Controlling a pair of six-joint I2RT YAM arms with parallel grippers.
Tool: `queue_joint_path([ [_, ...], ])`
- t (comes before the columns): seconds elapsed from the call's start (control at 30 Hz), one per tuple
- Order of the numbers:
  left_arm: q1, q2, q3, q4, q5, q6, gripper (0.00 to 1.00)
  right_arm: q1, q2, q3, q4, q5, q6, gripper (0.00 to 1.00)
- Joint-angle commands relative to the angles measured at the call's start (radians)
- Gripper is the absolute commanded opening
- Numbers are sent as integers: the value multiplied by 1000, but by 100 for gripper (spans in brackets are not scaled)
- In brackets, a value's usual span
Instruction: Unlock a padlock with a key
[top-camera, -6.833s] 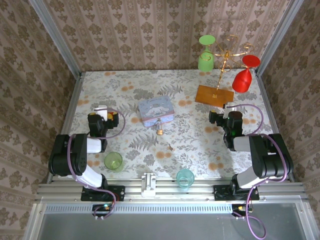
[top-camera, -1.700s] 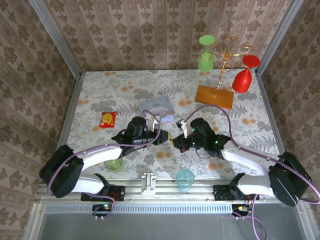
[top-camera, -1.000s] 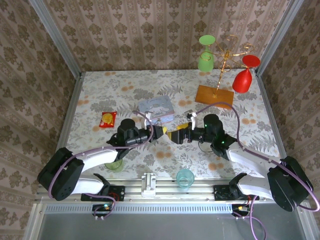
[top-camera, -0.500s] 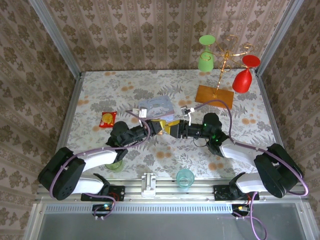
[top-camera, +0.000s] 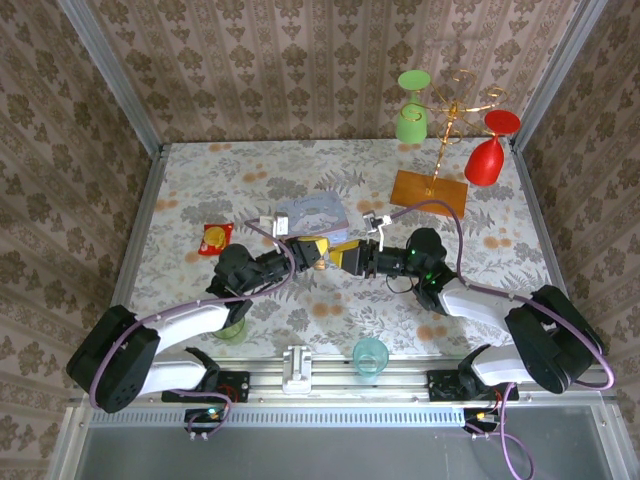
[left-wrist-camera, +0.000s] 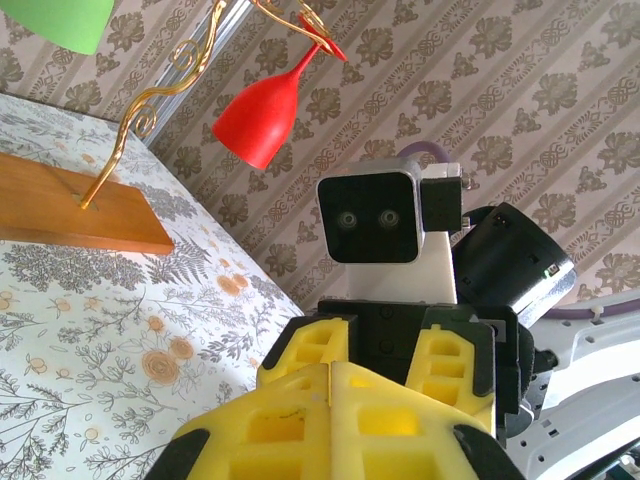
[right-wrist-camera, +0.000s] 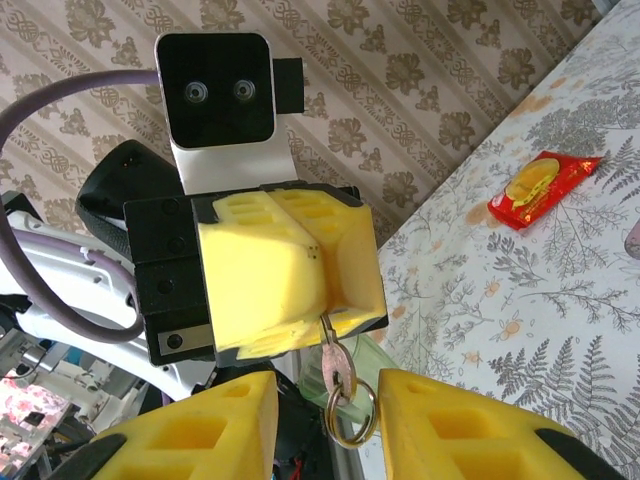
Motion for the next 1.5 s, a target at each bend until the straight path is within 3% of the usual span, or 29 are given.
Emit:
queue_joint_path([
  [0.0, 3, -24, -1, -15, -4, 27, 0, 0, 12, -11, 75, -27, 16, 31],
  [0.23, 3, -34, 2, -29, -5, 31, 0, 0, 12, -15, 91, -27, 20, 23],
  [0.47, 2, -34, 9, -44, -4, 29, 0, 0, 8, -25, 93, -26, 20, 24],
  [0.5, 2, -35, 12, -47, -4, 28, 0, 0, 5, -27, 85, -17, 15, 33],
  [0.57, 0, -41, 13, -50, -2, 29, 0, 0, -10, -40, 50, 23, -15, 61],
  [0.67, -5, -54, 16, -67, -3, 36, 0, -1, -34, -51, 38, 51, -42, 69],
  [0.73, -11, -61, 18, -71, -5, 38, 0, 0, -35, -39, 30, 44, -48, 67],
  [0.9, -18, -59, 25, -64, -6, 36, 0, 3, -10, -19, 65, 7, -28, 48],
  [0.97, -20, -59, 29, -69, -7, 39, 0, 3, -7, -26, 85, 11, -21, 48],
  [1.13, -35, -48, 39, -63, -3, 40, 0, 3, 28, -18, 115, -1, 3, 67],
  [1.23, -42, -47, 41, -50, 2, 41, 0, 3, 88, -5, 189, -23, 44, 68],
  [1.37, -43, -49, 36, -48, -5, 35, 0, 2, 129, -6, 281, -45, 92, 50],
  [1.47, -43, -50, 30, -42, -12, 32, 0, 3, 143, -14, 316, -63, 121, 43],
])
